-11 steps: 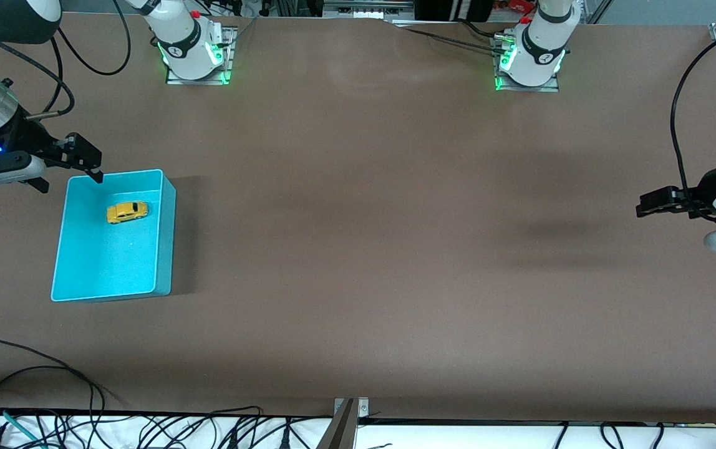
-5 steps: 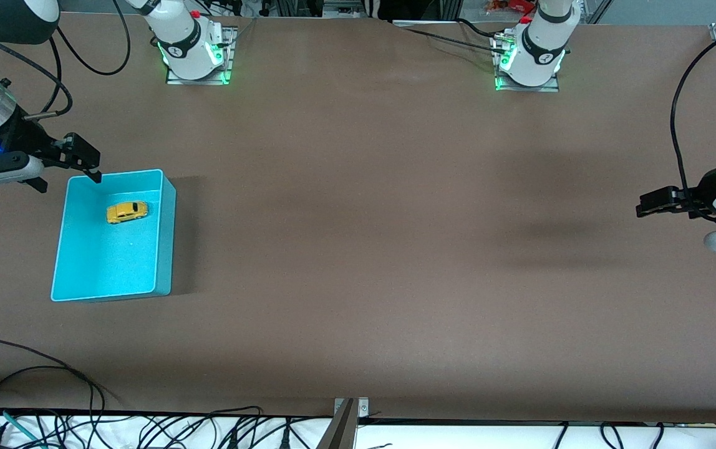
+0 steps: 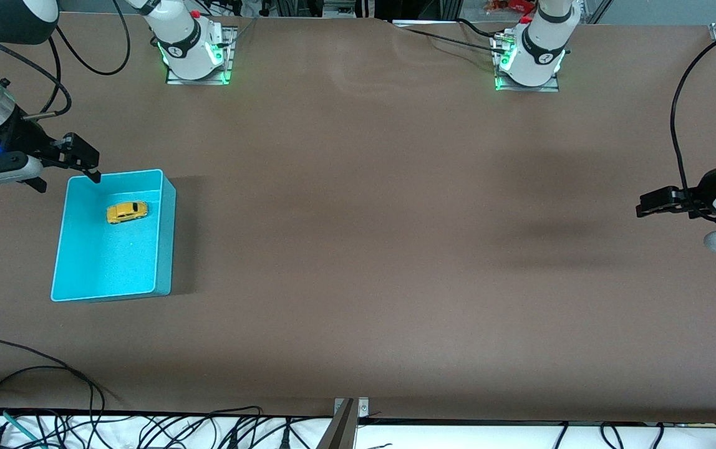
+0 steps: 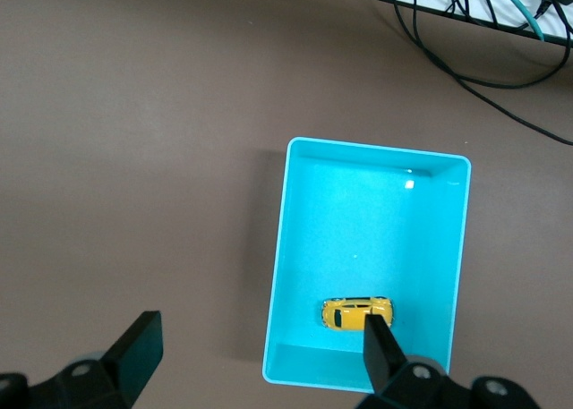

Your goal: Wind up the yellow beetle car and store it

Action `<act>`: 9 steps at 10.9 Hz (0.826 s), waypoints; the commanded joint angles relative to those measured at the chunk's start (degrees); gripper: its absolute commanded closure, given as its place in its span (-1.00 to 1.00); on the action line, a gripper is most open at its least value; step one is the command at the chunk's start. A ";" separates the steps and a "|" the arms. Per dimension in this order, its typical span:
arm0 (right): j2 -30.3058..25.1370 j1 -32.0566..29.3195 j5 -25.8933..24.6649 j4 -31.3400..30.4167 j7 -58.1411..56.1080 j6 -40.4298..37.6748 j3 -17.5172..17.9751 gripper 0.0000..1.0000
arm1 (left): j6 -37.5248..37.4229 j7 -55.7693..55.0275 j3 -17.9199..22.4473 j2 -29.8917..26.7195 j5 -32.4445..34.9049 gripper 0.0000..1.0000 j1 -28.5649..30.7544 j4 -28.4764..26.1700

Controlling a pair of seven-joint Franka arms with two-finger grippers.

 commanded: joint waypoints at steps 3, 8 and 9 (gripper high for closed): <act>0.53 -0.10 -0.90 2.05 0.42 -1.31 -0.35 -1.00 | -0.24 0.94 0.16 -0.36 -0.91 -1.00 -0.04 0.47; 0.53 -0.10 -0.90 2.32 0.41 -1.31 -0.97 -1.00 | -0.24 0.94 0.16 -0.27 -0.91 -1.00 -0.04 0.47; 0.53 -0.10 -0.99 2.32 0.42 -1.39 -0.97 -1.00 | -0.24 0.94 0.16 -0.27 -0.91 -1.00 -0.13 0.47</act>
